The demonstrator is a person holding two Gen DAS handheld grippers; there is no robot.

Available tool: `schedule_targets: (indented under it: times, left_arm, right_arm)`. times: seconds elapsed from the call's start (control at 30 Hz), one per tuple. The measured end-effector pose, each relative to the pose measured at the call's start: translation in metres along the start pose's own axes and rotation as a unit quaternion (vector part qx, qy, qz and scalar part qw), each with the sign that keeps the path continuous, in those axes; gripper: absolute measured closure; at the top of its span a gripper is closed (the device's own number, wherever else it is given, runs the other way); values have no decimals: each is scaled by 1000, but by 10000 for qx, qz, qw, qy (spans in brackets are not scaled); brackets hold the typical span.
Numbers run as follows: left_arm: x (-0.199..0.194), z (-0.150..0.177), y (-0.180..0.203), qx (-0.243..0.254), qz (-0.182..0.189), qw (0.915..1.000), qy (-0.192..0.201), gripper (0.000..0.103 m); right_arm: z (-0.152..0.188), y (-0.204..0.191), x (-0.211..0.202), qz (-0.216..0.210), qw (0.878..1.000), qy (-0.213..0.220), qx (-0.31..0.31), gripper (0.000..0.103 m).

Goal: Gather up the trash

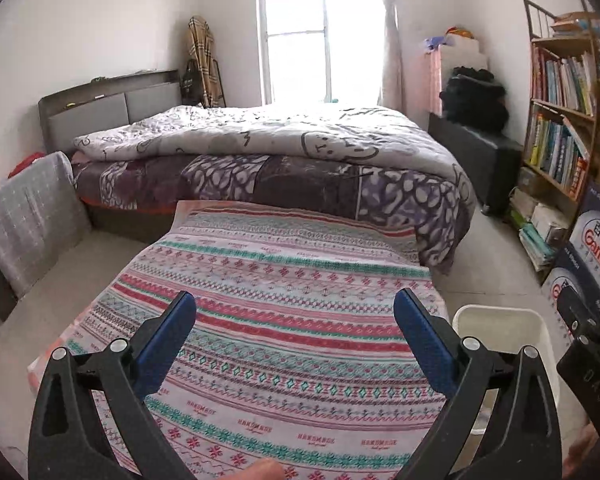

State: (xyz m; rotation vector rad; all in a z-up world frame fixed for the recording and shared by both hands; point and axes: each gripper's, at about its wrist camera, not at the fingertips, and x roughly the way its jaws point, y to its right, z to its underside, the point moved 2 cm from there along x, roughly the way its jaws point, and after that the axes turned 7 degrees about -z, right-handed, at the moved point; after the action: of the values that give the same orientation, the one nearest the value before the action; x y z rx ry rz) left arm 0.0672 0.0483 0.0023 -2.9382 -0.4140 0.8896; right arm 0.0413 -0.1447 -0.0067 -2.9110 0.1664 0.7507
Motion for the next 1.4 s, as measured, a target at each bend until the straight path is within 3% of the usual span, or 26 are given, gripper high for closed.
schedule_targets:
  times: [1.4]
  left_arm:
    - [7,13,-2,-69,66,9999,-112,7]
  right_arm:
    - [8,-9,10,-7,9999,-161,-21,7]
